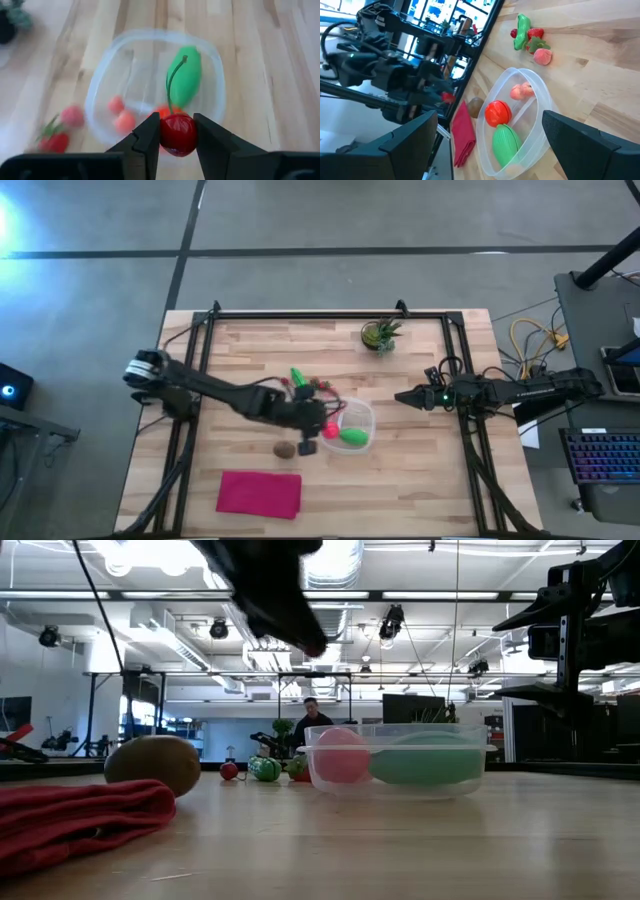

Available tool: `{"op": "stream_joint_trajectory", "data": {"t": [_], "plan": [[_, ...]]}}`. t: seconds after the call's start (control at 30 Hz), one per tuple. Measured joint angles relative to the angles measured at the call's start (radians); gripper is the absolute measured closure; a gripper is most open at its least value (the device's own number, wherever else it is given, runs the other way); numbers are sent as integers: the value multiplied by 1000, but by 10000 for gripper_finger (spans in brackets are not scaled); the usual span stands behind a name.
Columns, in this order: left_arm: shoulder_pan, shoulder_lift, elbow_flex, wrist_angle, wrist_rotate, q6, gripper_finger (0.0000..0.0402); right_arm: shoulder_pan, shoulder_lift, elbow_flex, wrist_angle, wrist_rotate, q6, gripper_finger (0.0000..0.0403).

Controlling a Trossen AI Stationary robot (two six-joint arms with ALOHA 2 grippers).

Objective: Pick and placing Produce into tupperware
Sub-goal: Put the bottom cherry into the transparent container, then put the kiwi into the transparent container

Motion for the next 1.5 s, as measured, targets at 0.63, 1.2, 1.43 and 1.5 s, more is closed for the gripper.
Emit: {"op": "stream_joint_trajectory", "data": {"t": [0.63,1.2,1.43,1.5], "plan": [[96,304,314,-164,31,-27,165,0,-1,0,-2,-39,2,51],[157,39,335,-590,524,-602,253,0,0,0,-21,-49,1,51],[64,-45,310,-728,316,-354,253,0,-2,0,-21,-52,59,51],[-17,-65,293,-770,219,-185,253,0,-2,0,-21,-53,71,51]]}}
